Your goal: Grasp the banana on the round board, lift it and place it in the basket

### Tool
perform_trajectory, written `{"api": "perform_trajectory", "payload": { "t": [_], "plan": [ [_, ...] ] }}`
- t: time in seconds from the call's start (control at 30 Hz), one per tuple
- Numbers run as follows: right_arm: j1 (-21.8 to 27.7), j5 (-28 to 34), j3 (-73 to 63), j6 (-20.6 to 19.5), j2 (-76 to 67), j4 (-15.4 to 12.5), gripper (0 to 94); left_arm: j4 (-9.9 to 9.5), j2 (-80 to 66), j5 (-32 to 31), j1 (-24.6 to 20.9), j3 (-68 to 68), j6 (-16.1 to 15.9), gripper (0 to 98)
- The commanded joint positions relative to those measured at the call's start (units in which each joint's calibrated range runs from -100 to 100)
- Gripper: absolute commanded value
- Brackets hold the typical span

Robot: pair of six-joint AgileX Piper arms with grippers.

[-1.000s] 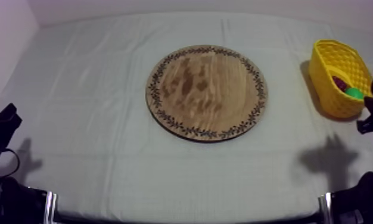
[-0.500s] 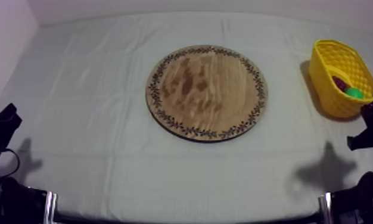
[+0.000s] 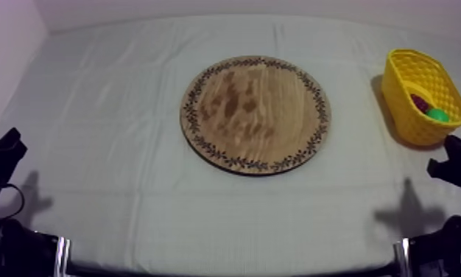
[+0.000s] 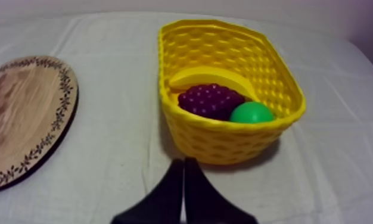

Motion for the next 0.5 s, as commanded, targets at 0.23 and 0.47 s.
{"api": "perform_trajectory", "payload": {
  "t": [0.23,0.47],
  "plan": [
    [-1.1,-6.0,1.8,6.1,-0.1,2.7,0.4,-0.01,0.0,0.0,0.0,0.0,0.0,0.1],
    [-1.3,-6.1,1.8,2.6,-0.1,2.8,0.4,-0.01,0.0,0.0,0.0,0.0,0.0,0.1]
  ]
}}
